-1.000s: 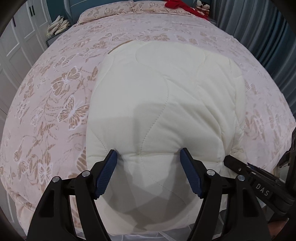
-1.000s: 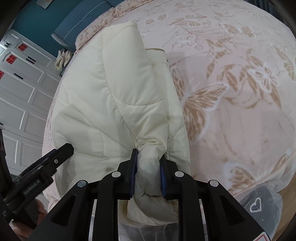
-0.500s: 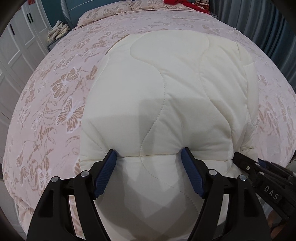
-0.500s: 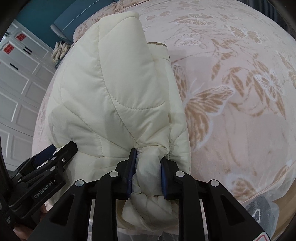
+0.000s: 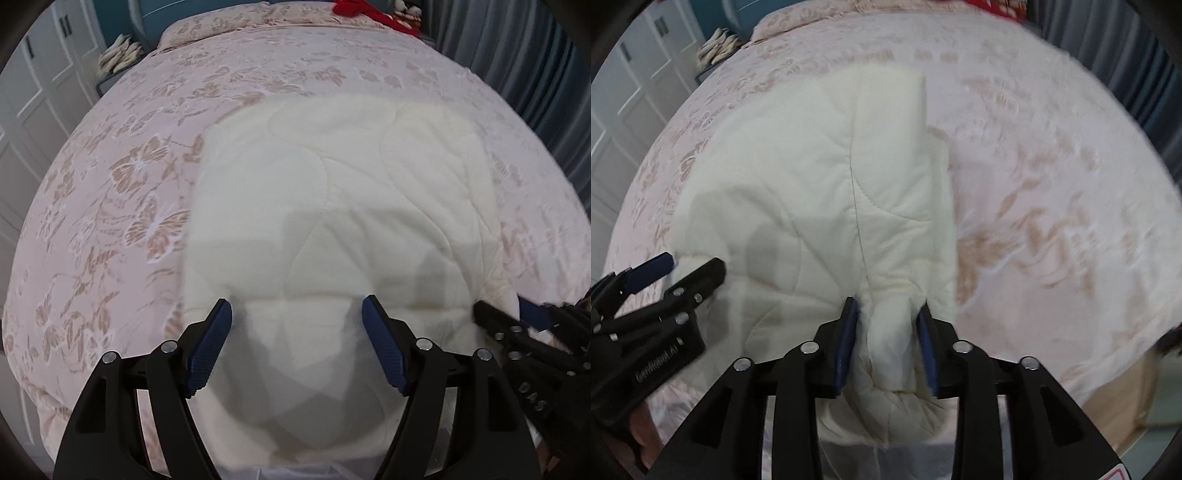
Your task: Fold large clothes
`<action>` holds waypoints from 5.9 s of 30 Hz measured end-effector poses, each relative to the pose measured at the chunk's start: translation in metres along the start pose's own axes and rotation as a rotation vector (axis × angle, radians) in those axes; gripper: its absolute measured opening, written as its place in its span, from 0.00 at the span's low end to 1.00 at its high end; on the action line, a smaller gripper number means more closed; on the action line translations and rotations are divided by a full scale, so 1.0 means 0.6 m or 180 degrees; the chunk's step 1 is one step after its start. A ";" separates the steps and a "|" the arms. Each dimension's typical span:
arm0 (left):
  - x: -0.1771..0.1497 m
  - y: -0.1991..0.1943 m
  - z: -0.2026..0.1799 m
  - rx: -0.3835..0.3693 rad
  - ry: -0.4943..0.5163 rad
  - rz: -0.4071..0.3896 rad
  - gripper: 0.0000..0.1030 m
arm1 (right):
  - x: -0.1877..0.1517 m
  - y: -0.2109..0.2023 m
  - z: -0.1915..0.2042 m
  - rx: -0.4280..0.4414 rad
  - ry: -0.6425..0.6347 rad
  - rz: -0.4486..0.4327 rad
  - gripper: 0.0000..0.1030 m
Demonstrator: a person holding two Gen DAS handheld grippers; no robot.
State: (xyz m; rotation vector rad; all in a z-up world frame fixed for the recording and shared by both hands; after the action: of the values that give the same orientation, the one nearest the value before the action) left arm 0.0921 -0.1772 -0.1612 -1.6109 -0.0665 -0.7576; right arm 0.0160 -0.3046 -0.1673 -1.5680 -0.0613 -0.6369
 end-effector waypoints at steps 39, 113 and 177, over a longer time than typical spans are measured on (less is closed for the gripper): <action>-0.026 0.071 0.046 0.0143 -0.0097 0.0144 0.85 | 0.014 0.091 0.032 -0.0619 -0.0785 0.0220 0.21; 0.104 -0.213 0.047 -0.1094 -0.0119 -0.0879 0.50 | 0.029 -0.166 0.029 0.1107 0.0512 -0.0825 0.34; 0.267 -0.356 0.468 -0.1013 -0.0520 -0.2539 0.54 | 0.304 -0.360 0.429 0.1052 -0.0865 -0.2640 0.33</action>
State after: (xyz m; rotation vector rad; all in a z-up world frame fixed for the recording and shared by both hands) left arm 0.2399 0.0609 0.1066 -1.9575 -0.7754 -1.2841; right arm 0.1716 -0.0990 0.1149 -1.2593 -1.0101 -0.9823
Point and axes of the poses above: each gripper's, at about its wrist camera, not at the fingertips, and y roughly the way its jaws point, z to its left, x to its top, the point moved 10 cm from there along y, roughly the way its jaws point, and after that the axes turned 3 degrees about -z, right-handed, at the moved point
